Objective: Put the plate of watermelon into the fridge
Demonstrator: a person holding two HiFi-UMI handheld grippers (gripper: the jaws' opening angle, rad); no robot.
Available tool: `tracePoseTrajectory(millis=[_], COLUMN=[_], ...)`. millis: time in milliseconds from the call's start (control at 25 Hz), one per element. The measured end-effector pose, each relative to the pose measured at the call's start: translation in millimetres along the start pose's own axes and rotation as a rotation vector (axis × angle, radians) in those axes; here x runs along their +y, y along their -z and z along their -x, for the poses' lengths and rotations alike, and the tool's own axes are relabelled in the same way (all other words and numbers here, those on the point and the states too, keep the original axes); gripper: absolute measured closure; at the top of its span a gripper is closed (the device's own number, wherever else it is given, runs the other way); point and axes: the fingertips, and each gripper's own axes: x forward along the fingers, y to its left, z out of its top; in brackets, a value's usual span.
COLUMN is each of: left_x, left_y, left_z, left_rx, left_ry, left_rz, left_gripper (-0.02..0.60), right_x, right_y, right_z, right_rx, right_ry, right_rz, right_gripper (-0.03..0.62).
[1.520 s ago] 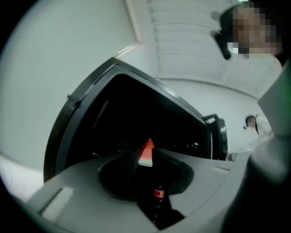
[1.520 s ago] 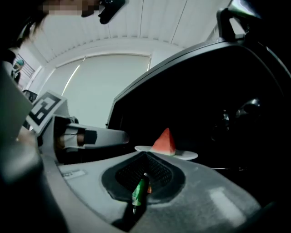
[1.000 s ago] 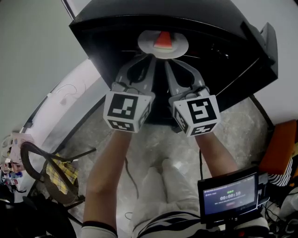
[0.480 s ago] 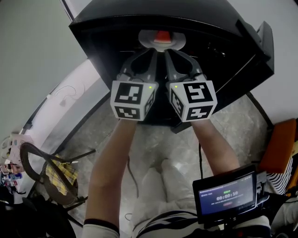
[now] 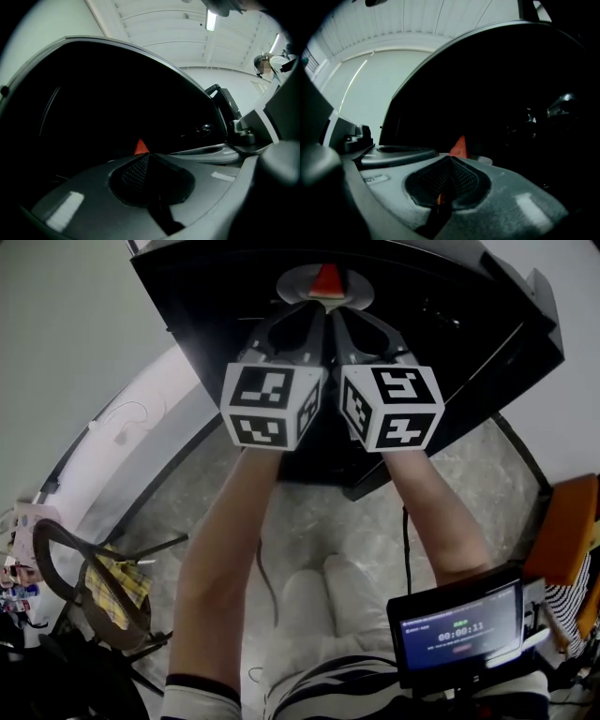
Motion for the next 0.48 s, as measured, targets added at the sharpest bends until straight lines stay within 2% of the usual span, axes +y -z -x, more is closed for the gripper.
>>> tracePoseTrajectory(millis=[160,480], left_x=[2,4], left_y=[-4,-13], left_z=[-3,-13], left_rx=[-0.008,0.017], left_ry=[0.004,0.014], left_rz=[0.039,0.012], left_gripper=[0.583,0.588], right_x=[-2,-9], right_y=[-7,-23], right_z=[-1,-10], right_rx=[-0.004,0.036], right_ry=[0.006,-0.002], right_rz=[-0.004,0.004], right_gripper=[0.594,0.594])
